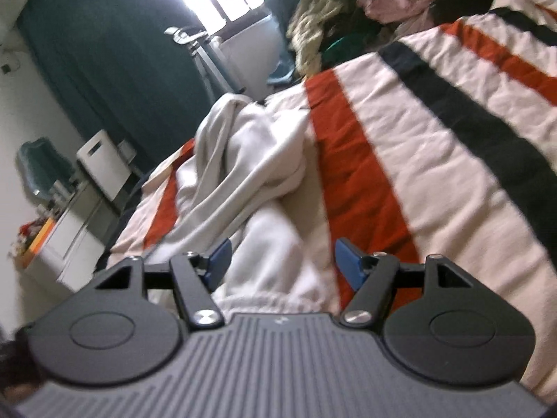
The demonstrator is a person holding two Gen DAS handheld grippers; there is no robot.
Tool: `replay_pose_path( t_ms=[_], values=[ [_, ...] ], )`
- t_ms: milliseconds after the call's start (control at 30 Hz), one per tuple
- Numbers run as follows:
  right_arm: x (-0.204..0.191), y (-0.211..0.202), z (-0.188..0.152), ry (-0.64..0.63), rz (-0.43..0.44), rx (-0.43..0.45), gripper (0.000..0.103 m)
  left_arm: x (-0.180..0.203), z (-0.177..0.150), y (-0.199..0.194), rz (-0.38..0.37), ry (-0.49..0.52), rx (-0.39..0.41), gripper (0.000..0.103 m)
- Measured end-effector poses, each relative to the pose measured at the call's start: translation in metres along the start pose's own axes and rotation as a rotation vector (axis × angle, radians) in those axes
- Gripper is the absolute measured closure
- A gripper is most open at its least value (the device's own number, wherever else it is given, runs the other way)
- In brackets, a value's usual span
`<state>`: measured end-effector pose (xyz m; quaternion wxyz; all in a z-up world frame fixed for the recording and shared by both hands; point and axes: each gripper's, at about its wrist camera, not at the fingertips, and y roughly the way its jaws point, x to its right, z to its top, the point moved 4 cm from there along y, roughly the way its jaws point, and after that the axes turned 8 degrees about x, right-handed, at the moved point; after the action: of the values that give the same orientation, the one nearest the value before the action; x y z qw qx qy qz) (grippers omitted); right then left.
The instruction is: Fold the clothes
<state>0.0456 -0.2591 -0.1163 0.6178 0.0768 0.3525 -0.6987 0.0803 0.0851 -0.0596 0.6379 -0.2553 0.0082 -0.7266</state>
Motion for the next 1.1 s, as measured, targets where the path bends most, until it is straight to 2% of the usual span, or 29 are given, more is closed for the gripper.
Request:
replay_pose_path(
  t_ms=[67, 133, 233, 300, 400, 500, 567, 700, 767, 833, 900, 967, 1100],
  values=[
    [0.009, -0.005, 0.008, 0.023, -0.029, 0.041, 0.034, 0.035, 0.019, -0.013, -0.072, 0.09, 0.101, 0.08],
    [0.017, -0.01, 0.015, 0.045, -0.057, 0.082, 0.034, 0.082, 0.034, -0.017, -0.173, 0.155, 0.159, 0.08],
    [0.033, -0.02, 0.028, 0.088, -0.112, 0.152, 0.034, 0.162, 0.044, -0.013, -0.339, 0.258, 0.189, 0.08],
    [0.049, -0.026, 0.034, 0.126, -0.137, 0.18, 0.034, 0.215, 0.038, 0.001, -0.438, 0.323, 0.18, 0.08],
    [0.072, -0.035, 0.044, 0.182, -0.173, 0.219, 0.034, 0.285, 0.015, 0.041, -0.513, 0.386, 0.129, 0.08],
    [0.096, -0.044, 0.053, 0.239, -0.209, 0.259, 0.034, 0.327, -0.017, 0.086, -0.549, 0.372, 0.036, 0.077],
    [0.111, -0.05, 0.059, 0.276, -0.233, 0.285, 0.034, 0.344, -0.04, 0.116, -0.568, 0.367, -0.037, 0.069],
    [0.142, -0.057, 0.067, 0.352, -0.275, 0.314, 0.034, 0.342, -0.068, 0.146, -0.587, 0.346, -0.178, 0.047],
    [0.155, -0.048, 0.064, 0.397, -0.277, 0.284, 0.034, 0.323, -0.068, 0.139, -0.595, 0.347, -0.161, 0.027],
    [0.158, -0.038, 0.061, 0.435, -0.25, 0.245, 0.034, 0.298, -0.063, 0.124, -0.585, 0.351, -0.113, 0.015],
    [0.155, -0.03, 0.06, 0.444, -0.208, 0.214, 0.034, 0.267, -0.058, 0.098, -0.576, 0.361, -0.055, 0.01],
    [0.149, -0.025, 0.061, 0.439, -0.183, 0.204, 0.034, 0.239, -0.065, 0.076, -0.54, 0.371, -0.052, 0.006],
    [0.139, -0.02, 0.066, 0.419, -0.172, 0.209, 0.034, 0.205, -0.108, 0.062, -0.474, 0.457, -0.159, 0.005]
  ],
)
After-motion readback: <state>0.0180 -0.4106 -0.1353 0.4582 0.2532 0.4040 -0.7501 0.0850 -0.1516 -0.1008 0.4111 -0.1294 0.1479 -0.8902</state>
